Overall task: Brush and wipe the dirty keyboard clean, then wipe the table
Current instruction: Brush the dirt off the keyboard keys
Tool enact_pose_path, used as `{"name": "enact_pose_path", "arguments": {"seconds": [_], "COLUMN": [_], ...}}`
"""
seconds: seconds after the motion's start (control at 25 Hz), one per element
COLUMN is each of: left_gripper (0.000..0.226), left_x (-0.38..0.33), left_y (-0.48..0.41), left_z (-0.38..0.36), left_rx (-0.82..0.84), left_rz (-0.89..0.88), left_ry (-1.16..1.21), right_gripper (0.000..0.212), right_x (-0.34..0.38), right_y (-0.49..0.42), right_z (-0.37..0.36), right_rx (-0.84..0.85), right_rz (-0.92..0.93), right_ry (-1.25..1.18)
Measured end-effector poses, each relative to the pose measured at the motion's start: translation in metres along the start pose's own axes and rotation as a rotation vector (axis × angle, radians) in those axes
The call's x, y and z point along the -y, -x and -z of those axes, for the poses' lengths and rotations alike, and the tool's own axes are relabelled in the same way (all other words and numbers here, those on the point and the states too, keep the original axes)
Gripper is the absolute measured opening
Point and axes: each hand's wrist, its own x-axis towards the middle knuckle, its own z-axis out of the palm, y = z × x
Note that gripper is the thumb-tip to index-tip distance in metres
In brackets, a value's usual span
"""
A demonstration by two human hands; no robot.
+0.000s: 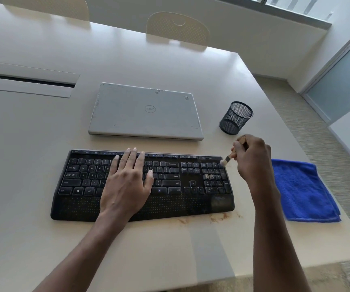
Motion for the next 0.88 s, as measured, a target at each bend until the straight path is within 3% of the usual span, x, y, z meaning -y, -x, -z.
{"name": "enact_pose_path", "arguments": {"seconds": [0.24,0.32,0.48,0.72,0.88], "left_gripper": [0.069,0.069,0.069,0.069,0.069], "left_x": [0.000,0.000,0.001,0.001,0.000], "left_y": [0.000,0.000,0.000,0.000,0.000], "left_z": [0.000,0.000,0.000,0.000,0.000], "left_rx": [-0.002,0.001,0.004,-0.008,-0.003], "left_rz": [0.002,0.001,-0.001,-0.002,-0.004], "left_ry": [0.006,0.000,-0.005,0.002,-0.003], "right_gripper": [0.019,0.017,0.027,0.033,0.027], "right_x": [0.002,0.010,0.020,-0.008,0.005], "right_y": [0.003,-0.005,-0.024,-0.049,-0.044], "right_z": [0.005,0.005,-0.006,0.025,0.015], "right_rx": [0.101,0.183,0.508,0.462,0.493], "right_rz": [-0.021,0.115,0.337,0.193,0.275], "right_ry": [-0.051,-0.133,-0.177,0.040,-0.138]}}
